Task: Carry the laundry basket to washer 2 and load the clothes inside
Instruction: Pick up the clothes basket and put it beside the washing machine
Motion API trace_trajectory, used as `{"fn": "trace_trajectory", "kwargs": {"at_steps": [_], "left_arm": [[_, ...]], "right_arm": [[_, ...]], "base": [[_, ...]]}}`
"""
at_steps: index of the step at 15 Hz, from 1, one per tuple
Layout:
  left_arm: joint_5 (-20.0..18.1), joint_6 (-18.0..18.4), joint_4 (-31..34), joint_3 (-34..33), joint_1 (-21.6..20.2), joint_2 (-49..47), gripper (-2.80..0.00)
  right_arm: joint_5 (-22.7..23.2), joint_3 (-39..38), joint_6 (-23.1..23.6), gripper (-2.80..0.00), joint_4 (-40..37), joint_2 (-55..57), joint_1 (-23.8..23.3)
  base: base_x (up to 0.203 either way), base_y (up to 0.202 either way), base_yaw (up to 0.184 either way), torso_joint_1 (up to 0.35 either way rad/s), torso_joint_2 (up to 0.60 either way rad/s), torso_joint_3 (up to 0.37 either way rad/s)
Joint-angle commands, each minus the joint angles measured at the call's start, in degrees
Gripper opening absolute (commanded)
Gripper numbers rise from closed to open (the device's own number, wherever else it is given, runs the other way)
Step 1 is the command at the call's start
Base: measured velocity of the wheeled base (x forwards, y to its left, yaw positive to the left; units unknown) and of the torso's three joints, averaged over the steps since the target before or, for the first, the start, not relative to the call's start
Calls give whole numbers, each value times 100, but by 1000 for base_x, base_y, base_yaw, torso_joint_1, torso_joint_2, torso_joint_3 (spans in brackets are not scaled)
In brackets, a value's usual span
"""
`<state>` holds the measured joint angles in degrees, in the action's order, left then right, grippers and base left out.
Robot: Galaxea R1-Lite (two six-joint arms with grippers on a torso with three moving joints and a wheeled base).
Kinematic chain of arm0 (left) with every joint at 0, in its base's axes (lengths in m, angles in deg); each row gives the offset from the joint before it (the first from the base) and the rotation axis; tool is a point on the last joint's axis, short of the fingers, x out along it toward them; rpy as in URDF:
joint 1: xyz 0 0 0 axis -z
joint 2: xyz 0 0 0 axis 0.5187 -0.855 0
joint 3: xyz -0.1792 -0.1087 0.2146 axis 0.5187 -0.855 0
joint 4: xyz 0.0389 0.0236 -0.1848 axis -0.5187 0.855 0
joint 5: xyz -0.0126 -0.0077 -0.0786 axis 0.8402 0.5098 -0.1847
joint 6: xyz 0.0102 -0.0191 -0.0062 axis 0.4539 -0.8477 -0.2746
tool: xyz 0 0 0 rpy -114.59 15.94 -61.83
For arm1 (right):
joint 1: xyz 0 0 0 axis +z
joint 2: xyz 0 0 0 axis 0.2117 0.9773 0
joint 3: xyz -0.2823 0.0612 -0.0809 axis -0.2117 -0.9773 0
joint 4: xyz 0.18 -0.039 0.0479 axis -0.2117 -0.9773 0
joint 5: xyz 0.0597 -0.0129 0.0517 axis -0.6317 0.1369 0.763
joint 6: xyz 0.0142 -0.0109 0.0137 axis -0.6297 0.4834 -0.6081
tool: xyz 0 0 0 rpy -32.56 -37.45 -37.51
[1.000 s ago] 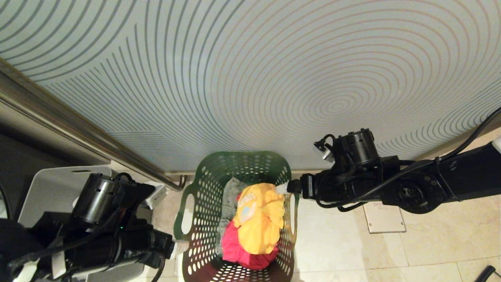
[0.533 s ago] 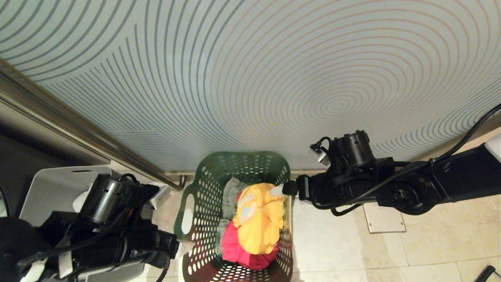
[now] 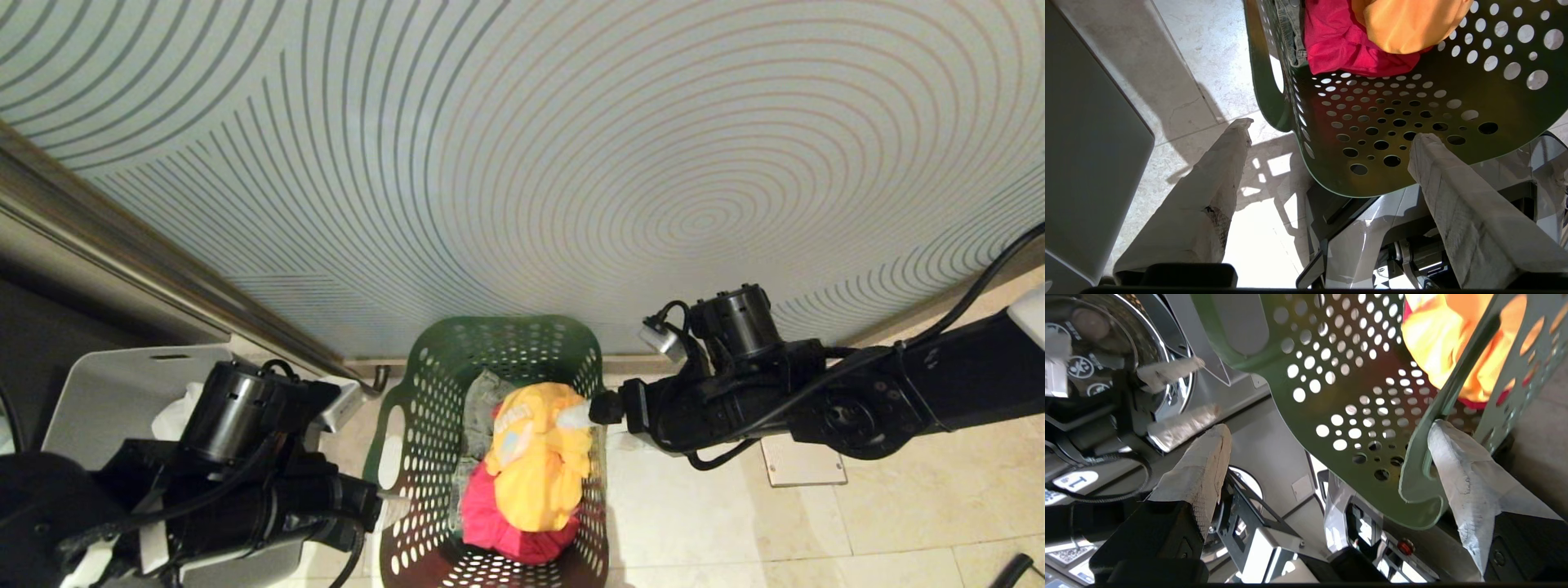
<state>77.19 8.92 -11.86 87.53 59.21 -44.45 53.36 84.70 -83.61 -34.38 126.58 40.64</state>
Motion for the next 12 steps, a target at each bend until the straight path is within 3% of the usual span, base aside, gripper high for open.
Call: {"fn": "trace_trajectory", "kwargs": {"at_steps": [1, 5, 8, 12], "left_arm": [[1, -6, -22, 16, 16, -27, 0], [129, 2, -473, 48, 162, -401, 0], [809, 40, -1453, 55, 165, -893, 0], [1431, 156, -1699, 331, 157, -1197, 0]], "right_arm": [[4, -151, 22, 0, 25, -27, 29], [-61, -491, 39, 0, 39, -218, 32], [-75, -698, 39, 0, 43, -372, 32], [-126, -736, 39, 0, 43, -407, 24]], "base": [[0, 0, 0, 0, 0, 0], [0, 0, 0, 0, 0, 0], [0, 0, 0, 0, 0, 0], [0, 0, 0, 0, 0, 0]]}}
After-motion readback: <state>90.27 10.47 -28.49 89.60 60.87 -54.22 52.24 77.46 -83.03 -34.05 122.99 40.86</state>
